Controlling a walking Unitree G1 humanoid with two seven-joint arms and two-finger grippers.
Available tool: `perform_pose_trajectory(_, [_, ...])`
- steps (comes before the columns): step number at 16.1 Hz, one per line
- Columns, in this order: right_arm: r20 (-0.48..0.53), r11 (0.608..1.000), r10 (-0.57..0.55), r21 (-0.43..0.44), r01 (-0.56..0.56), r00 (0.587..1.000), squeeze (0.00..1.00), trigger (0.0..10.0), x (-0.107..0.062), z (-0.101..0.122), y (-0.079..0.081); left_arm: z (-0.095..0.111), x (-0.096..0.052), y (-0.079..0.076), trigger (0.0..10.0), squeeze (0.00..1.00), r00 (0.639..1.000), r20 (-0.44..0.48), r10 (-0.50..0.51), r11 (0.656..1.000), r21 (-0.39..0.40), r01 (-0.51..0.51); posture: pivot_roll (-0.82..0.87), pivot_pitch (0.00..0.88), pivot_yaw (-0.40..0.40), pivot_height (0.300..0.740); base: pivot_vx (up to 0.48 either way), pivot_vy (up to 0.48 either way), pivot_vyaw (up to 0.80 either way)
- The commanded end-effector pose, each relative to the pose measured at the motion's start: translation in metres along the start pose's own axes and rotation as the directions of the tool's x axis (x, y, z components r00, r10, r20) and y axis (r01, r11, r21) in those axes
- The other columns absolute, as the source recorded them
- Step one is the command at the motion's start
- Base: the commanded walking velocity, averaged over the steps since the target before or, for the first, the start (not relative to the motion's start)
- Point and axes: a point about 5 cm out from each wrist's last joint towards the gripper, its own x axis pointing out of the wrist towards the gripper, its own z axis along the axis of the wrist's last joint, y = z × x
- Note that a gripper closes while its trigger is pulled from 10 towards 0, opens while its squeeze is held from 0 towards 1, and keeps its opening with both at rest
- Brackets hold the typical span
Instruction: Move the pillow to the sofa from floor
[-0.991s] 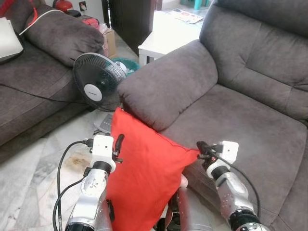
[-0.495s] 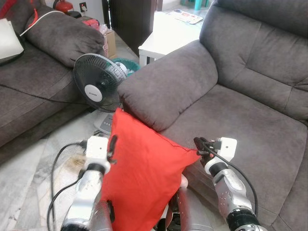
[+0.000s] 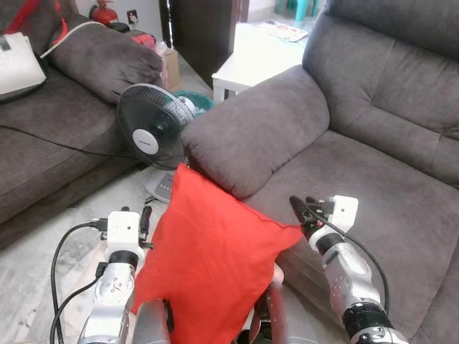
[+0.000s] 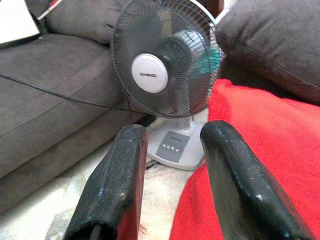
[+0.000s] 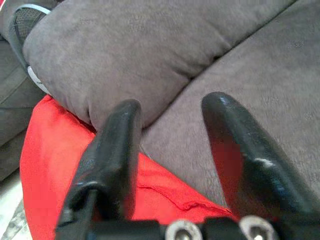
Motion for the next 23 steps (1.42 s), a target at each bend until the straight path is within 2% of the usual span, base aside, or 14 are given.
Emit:
perform_pose_trajectory(1, [0.000, 1.000, -0.022, 0.000, 0.022, 1.000, 1.00, 10.0, -0.001, 0.003, -0.006, 0.008, 0.004, 0.002, 10.0, 0.00, 0.999, 0.033, 0.009, 1.000, 0.003, -0.009, 0.19, 0.010, -0.085, 0.568, 0.000, 0.000, 0.00])
perform_pose_trajectory(4, [-0.019, 0.999, -0.031, -0.011, 0.031, 0.999, 1.00, 10.0, -0.004, 0.001, -0.011, 0.012, 0.005, 0.010, 10.0, 0.00, 0.998, 0.047, 0.036, 0.999, 0.014, -0.037, 0.21, 0.029, -0.101, 0.568, 0.000, 0.000, 0.00])
perform_pose_trajectory(7, [-0.042, 0.999, -0.034, -0.021, 0.034, 0.999, 1.00, 10.0, -0.005, -0.004, -0.011, 0.010, 0.006, 0.017, 10.0, 0.00, 0.998, 0.038, 0.050, 0.998, 0.021, -0.051, 0.18, 0.024, -0.080, 0.568, 0.000, 0.000, 0.00])
perform_pose_trajectory(10, [-0.149, 0.997, -0.082, -0.019, 0.080, 0.985, 1.00, 10.0, -0.007, -0.023, -0.013, 0.022, 0.009, 0.015, 10.0, 0.00, 0.997, 0.073, 0.032, 0.999, 0.021, -0.034, 0.23, 0.055, -0.095, 0.568, 0.000, 0.000, 0.00])
perform_pose_trajectory(12, [-0.230, 0.996, -0.088, -0.021, 0.085, 0.969, 1.00, 10.0, -0.008, -0.038, -0.009, 0.022, 0.003, 0.019, 10.0, 0.00, 0.995, 0.076, 0.065, 0.998, 0.009, -0.066, 0.25, 0.055, -0.117, 0.568, 0.000, 0.000, 0.00])
perform_pose_trajectory(14, [-0.237, 0.996, -0.086, -0.007, 0.087, 0.968, 1.00, 10.0, -0.006, -0.038, -0.007, 0.022, 0.000, 0.019, 10.0, 0.00, 0.995, 0.075, 0.070, 0.997, 0.006, -0.071, 0.26, 0.060, -0.125, 0.568, 0.000, 0.000, 0.00])
perform_pose_trajectory(17, [-0.250, 0.989, -0.120, 0.056, 0.138, 0.961, 1.00, 10.0, 0.005, -0.032, -0.003, 0.022, -0.004, 0.020, 10.0, 0.00, 0.995, 0.065, 0.072, 0.997, 0.001, -0.073, 0.25, 0.060, -0.126, 0.568, 0.000, 0.000, 0.00])
perform_pose_trajectory(23, [-0.320, 0.950, -0.229, 0.132, 0.283, 0.919, 1.00, 10.0, 0.000, -0.043, -0.011, 0.024, -0.001, 0.013, 10.0, 0.00, 0.998, 0.053, 0.042, 0.999, -0.003, -0.042, 0.25, 0.044, -0.110, 0.568, 0.000, 0.000, 0.00])
